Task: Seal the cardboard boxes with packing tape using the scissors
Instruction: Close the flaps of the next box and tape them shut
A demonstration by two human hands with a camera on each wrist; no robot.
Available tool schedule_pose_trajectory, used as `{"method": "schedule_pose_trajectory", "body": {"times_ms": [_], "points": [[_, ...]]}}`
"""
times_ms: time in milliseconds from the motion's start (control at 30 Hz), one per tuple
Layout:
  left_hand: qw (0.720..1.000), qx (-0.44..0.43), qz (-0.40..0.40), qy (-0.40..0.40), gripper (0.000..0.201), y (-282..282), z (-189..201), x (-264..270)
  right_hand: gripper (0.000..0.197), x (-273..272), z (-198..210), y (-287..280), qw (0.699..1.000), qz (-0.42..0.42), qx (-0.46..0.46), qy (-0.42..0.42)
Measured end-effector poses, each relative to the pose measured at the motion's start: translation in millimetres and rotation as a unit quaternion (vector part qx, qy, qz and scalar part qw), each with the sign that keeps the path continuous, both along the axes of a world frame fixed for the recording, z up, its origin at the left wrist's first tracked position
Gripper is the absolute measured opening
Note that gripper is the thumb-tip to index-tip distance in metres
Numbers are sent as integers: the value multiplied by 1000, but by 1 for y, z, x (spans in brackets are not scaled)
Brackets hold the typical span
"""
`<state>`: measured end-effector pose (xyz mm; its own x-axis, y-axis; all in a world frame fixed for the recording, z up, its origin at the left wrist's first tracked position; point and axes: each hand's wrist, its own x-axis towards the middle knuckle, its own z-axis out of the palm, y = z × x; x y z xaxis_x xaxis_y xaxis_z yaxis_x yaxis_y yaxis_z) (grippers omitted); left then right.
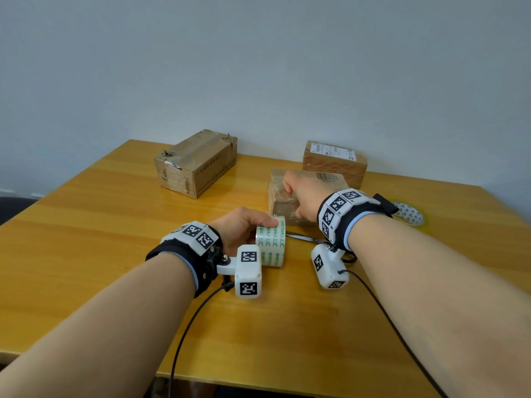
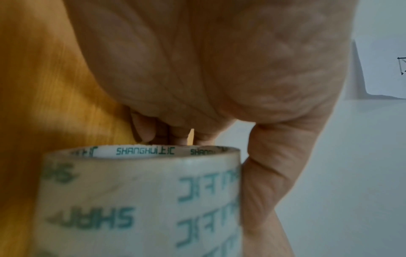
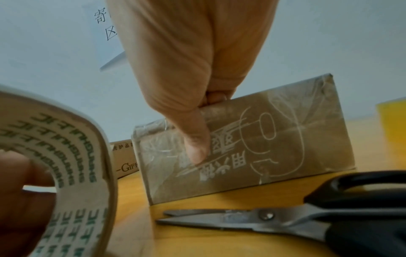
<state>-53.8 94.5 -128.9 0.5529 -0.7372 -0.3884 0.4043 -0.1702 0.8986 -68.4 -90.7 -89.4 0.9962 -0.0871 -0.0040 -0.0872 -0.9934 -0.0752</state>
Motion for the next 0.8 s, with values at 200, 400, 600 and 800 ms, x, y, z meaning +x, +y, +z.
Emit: {"method": "schedule_pose_trajectory", "body": {"times_ms": [200, 400, 600, 800], "points": [[1000, -1, -15, -2, 34, 0, -2, 3, 39, -2, 7, -3, 999, 13, 14, 37], [1000, -6, -24, -5, 31, 0, -3, 3, 47, 2, 4, 2, 1000, 11, 11, 7], [1000, -6, -22, -6, 36, 2, -3, 2, 40, -3, 12, -2, 999, 26, 12, 35], [1000, -12, -15, -6, 39, 3, -1, 2, 18, -16, 33, -22, 982, -69, 156, -80]]}}
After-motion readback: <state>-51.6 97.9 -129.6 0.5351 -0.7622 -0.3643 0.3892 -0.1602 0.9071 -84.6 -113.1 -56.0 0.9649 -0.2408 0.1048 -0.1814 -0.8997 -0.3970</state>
